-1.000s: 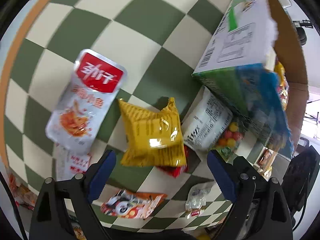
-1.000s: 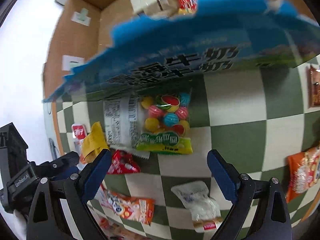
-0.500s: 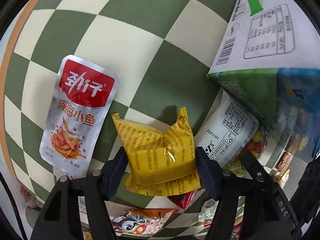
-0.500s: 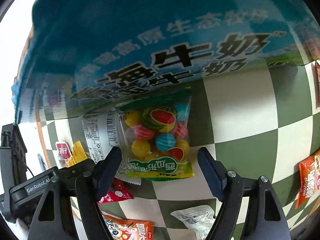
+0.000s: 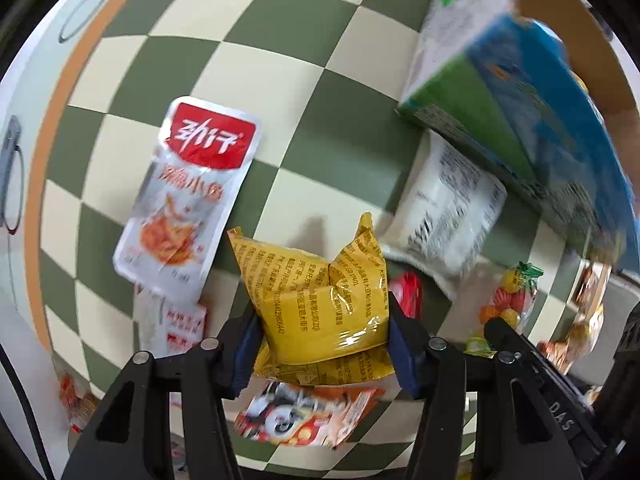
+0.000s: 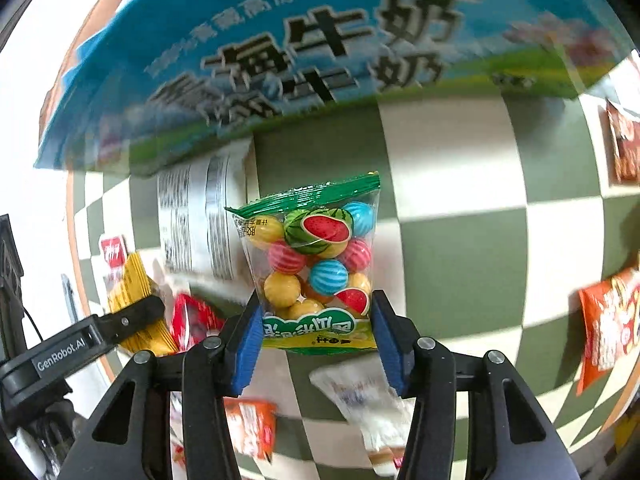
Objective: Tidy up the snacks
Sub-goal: 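Lower both bags into the box and open both tools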
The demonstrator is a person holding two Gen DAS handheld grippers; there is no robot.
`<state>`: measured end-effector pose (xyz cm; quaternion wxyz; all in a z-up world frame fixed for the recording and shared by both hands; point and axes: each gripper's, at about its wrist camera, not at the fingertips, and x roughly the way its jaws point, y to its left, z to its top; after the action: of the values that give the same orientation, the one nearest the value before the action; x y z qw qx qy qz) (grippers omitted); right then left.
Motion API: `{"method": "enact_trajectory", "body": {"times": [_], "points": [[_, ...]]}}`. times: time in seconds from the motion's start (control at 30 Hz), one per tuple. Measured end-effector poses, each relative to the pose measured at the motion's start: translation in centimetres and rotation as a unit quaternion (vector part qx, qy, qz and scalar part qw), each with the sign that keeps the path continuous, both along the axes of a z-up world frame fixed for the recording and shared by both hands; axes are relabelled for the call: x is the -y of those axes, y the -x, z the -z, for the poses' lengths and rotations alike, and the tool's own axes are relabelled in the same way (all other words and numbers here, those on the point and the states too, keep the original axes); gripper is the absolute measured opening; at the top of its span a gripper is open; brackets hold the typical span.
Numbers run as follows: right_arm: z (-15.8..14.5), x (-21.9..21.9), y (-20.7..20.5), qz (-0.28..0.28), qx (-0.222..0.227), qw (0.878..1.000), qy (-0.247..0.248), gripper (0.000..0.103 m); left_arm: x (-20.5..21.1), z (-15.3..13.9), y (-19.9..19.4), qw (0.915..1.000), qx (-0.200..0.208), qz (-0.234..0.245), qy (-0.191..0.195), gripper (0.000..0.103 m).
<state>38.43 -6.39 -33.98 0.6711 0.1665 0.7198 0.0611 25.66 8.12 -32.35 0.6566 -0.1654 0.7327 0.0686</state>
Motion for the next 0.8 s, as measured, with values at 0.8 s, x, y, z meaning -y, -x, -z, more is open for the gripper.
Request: {"method": "enact_trajectory", "body": {"times": [0.8], "points": [[-18.5,10.5,-5.1,0.031,0.11,0.992,-0.053,0.053,8.2,-16.5,-14.0,0.9825,0.107,0.148,0.036,0.053]]}}
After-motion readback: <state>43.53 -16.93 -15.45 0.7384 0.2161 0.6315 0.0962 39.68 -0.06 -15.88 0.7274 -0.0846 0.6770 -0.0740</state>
